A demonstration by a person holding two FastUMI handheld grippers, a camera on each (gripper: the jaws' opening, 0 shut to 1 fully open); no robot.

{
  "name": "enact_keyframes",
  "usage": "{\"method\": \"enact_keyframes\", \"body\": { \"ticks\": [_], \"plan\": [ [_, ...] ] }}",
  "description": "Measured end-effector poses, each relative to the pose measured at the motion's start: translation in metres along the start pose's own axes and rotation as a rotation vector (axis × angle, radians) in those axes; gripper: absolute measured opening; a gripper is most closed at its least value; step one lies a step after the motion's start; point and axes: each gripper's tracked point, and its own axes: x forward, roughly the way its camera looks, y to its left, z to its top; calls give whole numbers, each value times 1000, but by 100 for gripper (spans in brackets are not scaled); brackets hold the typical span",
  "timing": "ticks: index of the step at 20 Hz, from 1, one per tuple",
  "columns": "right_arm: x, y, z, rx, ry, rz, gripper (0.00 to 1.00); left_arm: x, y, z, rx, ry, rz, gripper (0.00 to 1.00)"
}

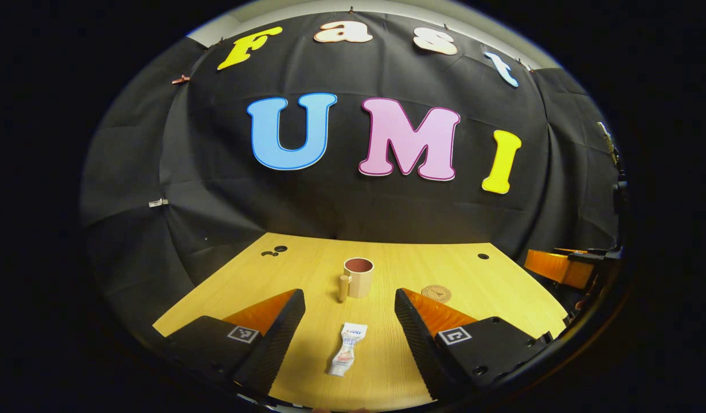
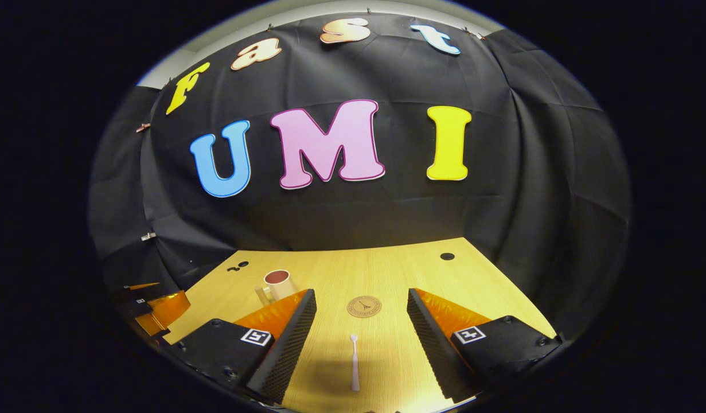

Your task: Put the toothbrush and toothpaste on the desktop into the cup, then pick up the cup and place it on the coaster on the desktop.

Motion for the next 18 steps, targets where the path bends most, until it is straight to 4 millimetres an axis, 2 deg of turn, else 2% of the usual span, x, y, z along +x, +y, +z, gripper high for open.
{"method": "enact_keyframes", "body": {
  "ticks": [8, 11, 13, 18],
  "plan": [
    [-4, -12, -12, -3, 40, -10, 98, 3, -6, -15, 36, 33, -16, 98],
    [6, -25, -16, 21, 49, -32, 98, 11, 5, -18, 77, 43, -1, 98],
    [14, -26, -17, 44, 59, -31, 98, 18, 7, -22, 66, 60, -11, 97],
    [33, -18, -9, 29, 58, -7, 98, 39, 12, -37, 24, 112, -14, 97]
  ]
}}
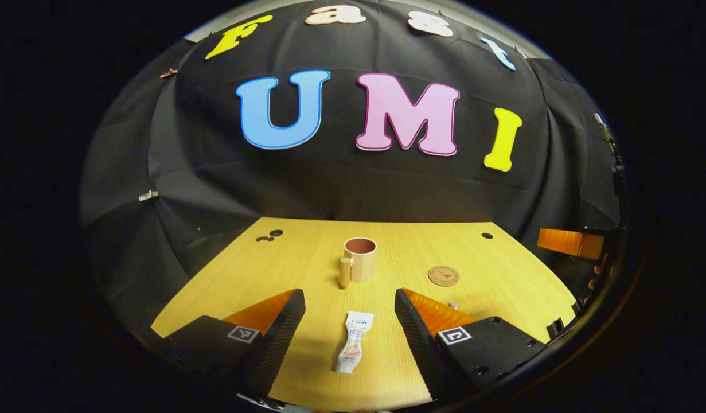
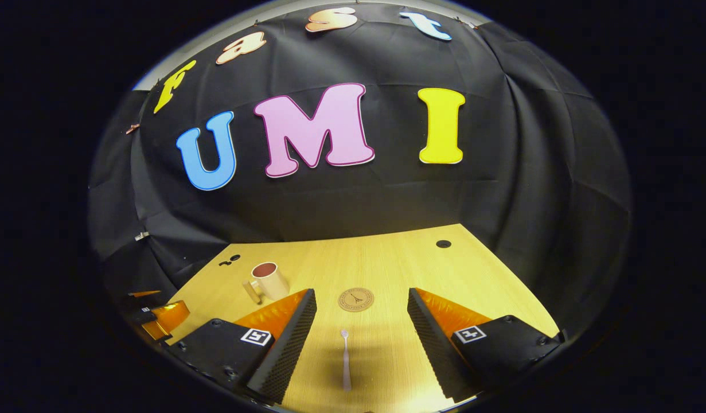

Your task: Put the toothbrush and toothpaste on the desktop into the cup, then pick up the cup and place it on the coaster on the desktop.

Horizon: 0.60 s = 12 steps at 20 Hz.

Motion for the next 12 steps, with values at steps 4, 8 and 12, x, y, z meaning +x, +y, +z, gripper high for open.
{"method": "enact_keyframes", "body": {
  "ticks": [4, 8, 12],
  "plan": [
    [14, 9, 8, -11, -11, 33, 98, 20, 17, -27, 22, 95, 46, 97],
    [24, 4, 9, 5, -5, 39, 98, 39, 16, -58, 26, 195, 31, 98],
    [35, -11, 6, 19, 11, 25, 98, 51, 16, -94, 40, 276, 33, 98]
  ]
}}
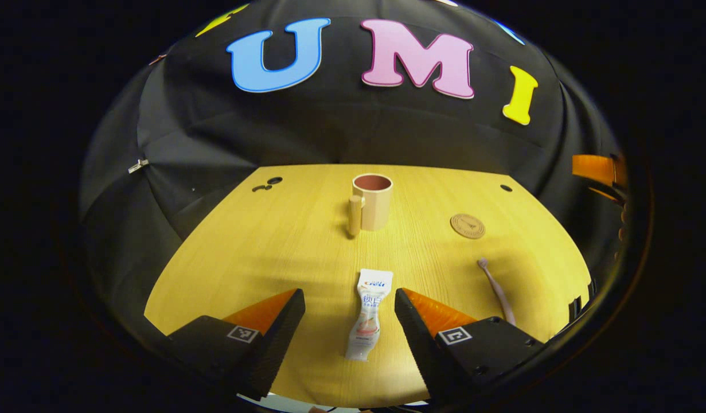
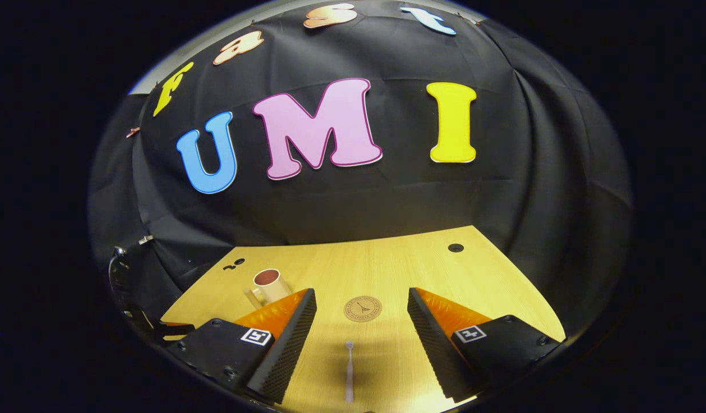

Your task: Put the toothbrush and toothpaste on the desktop into the cup, then pick up the cup and place it on the coaster on the desktop.

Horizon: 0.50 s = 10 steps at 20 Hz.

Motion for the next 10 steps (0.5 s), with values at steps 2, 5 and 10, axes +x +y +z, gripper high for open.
{"method": "enact_keyframes", "body": {
  "ticks": [2, 5, 10],
  "plan": [
    [6, -8, -6, 13, 22, -11, 99, 12, -5, -16, 19, 40, -1, 98],
    [13, -20, -12, 21, 48, -24, 99, 29, -16, -34, 32, 90, -14, 97],
    [21, -37, -31, 37, 101, -51, 98, 59, -27, -48, 54, 143, -24, 95]
  ]
}}
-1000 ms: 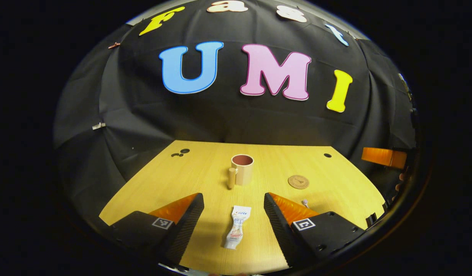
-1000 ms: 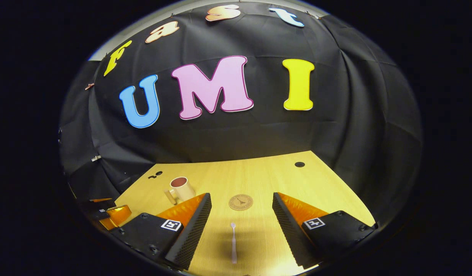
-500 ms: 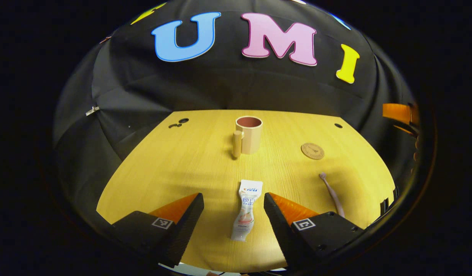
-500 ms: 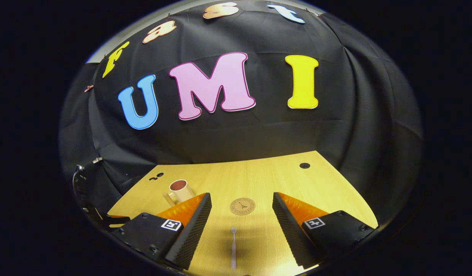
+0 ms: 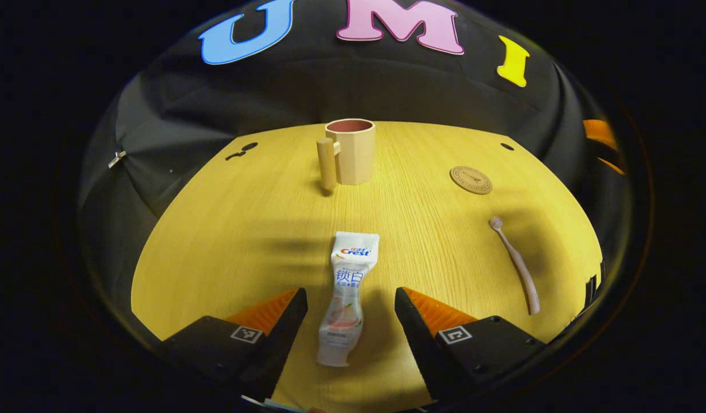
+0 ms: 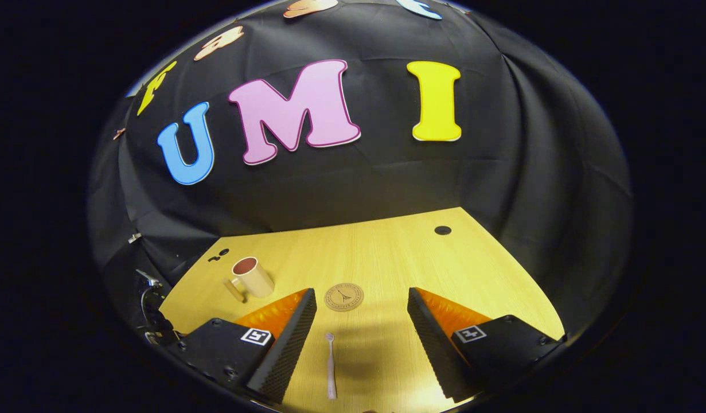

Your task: Put the toothbrush and toothpaste on the desktop into the cup, then pick up the cup and place it on the coaster on the desktop.

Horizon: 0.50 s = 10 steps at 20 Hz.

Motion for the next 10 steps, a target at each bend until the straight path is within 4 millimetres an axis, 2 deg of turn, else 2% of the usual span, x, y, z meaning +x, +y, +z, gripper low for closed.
{"method": "enact_keyframes", "body": {
  "ticks": [2, 5, 10],
  "plan": [
    [5, -6, -8, 18, 27, -13, 98, 10, -1, -1, -1, 20, 10, 91],
    [10, -13, -14, 24, 47, -24, 98, 24, -2, -9, -12, 55, 5, 91],
    [13, -9, -25, 21, 70, -11, 98, 36, -4, -4, -33, 5, -31, 87]
  ]
}}
